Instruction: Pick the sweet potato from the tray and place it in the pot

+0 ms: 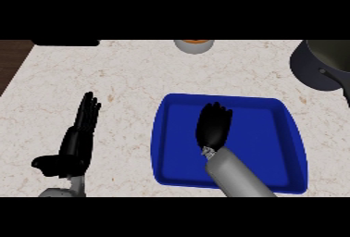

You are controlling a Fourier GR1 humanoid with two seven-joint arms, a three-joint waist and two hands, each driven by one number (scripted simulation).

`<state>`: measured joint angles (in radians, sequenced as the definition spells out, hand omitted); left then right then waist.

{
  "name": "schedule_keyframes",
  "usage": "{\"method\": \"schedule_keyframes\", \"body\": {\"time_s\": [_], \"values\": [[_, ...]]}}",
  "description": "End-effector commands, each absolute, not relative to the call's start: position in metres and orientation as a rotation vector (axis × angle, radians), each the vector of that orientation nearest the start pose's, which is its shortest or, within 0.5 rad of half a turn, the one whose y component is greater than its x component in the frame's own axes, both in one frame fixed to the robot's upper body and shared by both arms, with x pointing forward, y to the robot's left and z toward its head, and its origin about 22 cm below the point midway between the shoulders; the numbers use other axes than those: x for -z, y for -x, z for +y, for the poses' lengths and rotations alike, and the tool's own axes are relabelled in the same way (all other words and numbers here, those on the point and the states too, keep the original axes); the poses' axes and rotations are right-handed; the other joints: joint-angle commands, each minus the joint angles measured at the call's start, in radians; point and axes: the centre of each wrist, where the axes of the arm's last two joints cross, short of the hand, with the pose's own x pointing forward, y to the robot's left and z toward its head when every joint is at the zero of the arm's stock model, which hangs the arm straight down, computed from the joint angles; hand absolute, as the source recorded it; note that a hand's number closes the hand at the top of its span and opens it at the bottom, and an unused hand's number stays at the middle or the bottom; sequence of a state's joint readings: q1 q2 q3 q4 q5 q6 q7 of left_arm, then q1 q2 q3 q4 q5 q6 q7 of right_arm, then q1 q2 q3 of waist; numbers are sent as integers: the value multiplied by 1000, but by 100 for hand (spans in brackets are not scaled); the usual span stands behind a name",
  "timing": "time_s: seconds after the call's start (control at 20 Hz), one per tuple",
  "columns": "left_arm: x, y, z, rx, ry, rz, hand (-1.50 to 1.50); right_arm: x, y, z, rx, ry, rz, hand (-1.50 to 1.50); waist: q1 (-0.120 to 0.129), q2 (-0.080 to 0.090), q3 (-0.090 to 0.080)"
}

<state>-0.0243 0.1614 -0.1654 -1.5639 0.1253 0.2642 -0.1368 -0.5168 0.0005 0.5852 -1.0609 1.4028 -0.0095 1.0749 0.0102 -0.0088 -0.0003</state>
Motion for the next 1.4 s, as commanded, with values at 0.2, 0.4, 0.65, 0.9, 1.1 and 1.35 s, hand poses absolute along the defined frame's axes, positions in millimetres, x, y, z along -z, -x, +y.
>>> {"method": "schedule_keyframes", "body": {"time_s": [0.2,0.4,0.65,0.9,1.1,1.35], "values": [[2,-240,223,-50,-114,-1701,0,31,-294,-70,-1038,1616,-870,150,-7,9,0],[-11,-254,227,-15,-85,-1715,0,-34,-370,-100,-864,1222,-929,150,26,30,3],[-14,-250,206,21,-62,-1741,0,-69,-419,-145,-799,1098,-957,150,54,35,3],[-31,-268,211,11,-61,-1738,0,-102,-443,-134,-743,1245,-1080,150,41,28,2],[-2,-254,205,13,-70,-1723,0,-115,-442,-96,-638,1371,-1225,150,40,26,0],[-17,-250,218,-6,-72,-1709,0,-138,-452,-92,-564,1538,-1186,150,25,16,0]]}}
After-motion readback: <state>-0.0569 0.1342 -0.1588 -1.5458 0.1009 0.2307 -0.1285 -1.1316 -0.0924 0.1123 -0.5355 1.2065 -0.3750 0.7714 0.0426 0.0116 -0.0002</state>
